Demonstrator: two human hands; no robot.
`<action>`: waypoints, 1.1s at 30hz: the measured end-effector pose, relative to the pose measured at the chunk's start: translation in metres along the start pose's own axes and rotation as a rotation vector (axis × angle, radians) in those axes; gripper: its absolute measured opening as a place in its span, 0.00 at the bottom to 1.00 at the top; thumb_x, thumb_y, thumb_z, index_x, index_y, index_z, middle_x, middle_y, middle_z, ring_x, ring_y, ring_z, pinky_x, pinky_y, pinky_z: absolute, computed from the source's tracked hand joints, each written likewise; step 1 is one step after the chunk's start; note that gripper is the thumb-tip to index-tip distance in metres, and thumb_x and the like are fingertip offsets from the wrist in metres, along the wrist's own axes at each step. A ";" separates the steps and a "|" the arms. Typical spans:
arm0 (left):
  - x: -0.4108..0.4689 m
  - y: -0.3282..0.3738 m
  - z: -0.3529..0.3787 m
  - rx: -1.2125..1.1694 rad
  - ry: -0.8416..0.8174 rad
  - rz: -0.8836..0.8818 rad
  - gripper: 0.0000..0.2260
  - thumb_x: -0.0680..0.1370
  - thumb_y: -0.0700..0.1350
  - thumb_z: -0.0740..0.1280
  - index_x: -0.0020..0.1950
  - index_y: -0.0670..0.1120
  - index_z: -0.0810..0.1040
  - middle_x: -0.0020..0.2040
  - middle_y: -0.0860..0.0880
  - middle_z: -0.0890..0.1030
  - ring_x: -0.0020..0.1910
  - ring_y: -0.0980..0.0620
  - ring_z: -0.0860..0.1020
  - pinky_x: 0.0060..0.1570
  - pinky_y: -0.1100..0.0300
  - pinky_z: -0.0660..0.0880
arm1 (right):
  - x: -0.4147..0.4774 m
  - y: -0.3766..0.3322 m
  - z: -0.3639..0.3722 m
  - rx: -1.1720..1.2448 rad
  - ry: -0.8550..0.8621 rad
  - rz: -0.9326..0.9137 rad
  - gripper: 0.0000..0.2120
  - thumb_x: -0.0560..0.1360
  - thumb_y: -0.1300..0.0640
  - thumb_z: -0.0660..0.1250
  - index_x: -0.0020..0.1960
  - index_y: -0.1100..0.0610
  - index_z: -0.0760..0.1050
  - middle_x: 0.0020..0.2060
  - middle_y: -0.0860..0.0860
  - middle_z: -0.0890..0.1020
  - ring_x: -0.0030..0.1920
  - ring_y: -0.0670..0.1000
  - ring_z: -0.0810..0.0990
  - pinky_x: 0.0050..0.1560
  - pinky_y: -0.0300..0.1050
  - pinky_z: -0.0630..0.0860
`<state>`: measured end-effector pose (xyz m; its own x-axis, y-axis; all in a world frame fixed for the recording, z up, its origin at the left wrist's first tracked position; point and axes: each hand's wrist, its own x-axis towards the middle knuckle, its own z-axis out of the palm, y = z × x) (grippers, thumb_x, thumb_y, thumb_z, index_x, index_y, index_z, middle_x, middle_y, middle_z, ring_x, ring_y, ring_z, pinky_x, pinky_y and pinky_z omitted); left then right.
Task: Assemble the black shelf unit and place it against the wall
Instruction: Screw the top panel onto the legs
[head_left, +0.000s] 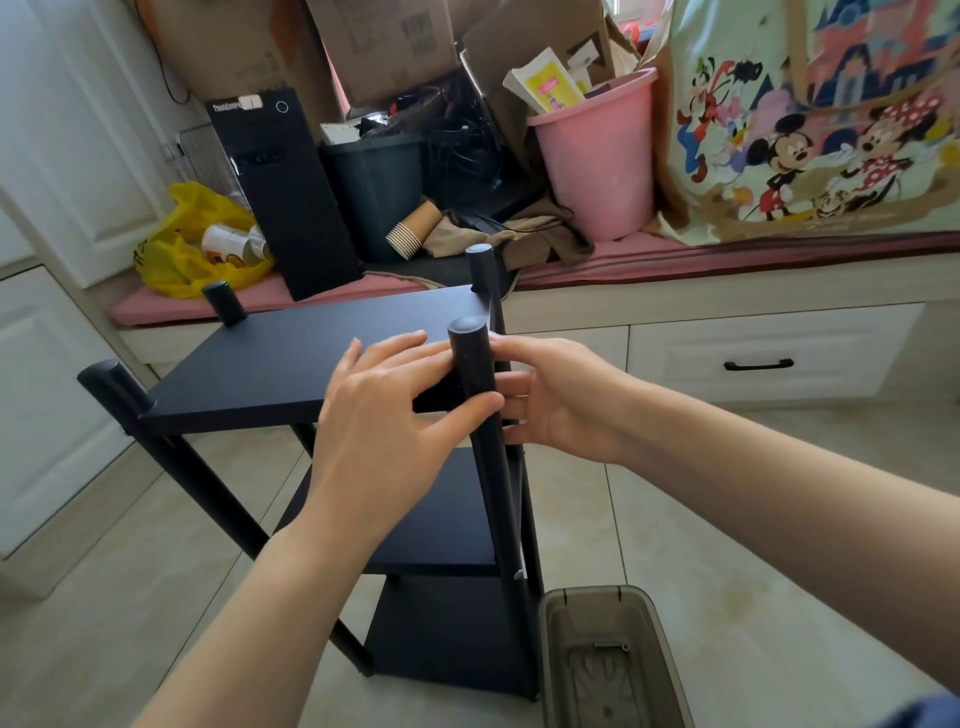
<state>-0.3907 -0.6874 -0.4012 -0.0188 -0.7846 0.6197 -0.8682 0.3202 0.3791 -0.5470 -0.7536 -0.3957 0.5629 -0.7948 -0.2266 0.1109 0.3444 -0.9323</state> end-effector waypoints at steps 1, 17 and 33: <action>0.000 0.000 -0.001 0.009 -0.007 -0.007 0.25 0.72 0.67 0.62 0.63 0.57 0.82 0.59 0.66 0.75 0.70 0.55 0.73 0.76 0.41 0.58 | 0.000 -0.001 0.000 0.005 -0.003 -0.015 0.19 0.82 0.51 0.61 0.66 0.63 0.76 0.53 0.60 0.85 0.45 0.56 0.84 0.60 0.59 0.78; -0.012 0.008 0.001 0.054 0.046 -0.046 0.20 0.74 0.62 0.68 0.62 0.55 0.83 0.60 0.48 0.84 0.65 0.45 0.79 0.65 0.40 0.73 | -0.001 0.007 -0.016 -0.035 -0.032 -0.053 0.14 0.81 0.55 0.62 0.63 0.61 0.79 0.52 0.59 0.85 0.46 0.55 0.86 0.47 0.48 0.82; -0.014 0.003 0.006 -0.006 0.075 0.017 0.17 0.76 0.59 0.68 0.63 0.54 0.82 0.60 0.53 0.83 0.67 0.49 0.78 0.65 0.39 0.73 | 0.024 0.110 -0.111 -0.617 0.019 0.428 0.11 0.82 0.55 0.63 0.60 0.60 0.77 0.48 0.54 0.87 0.50 0.53 0.86 0.55 0.51 0.82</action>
<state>-0.3958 -0.6787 -0.4127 0.0034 -0.7370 0.6758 -0.8652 0.3367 0.3715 -0.6120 -0.7902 -0.5351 0.4388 -0.6646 -0.6048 -0.5973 0.2872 -0.7488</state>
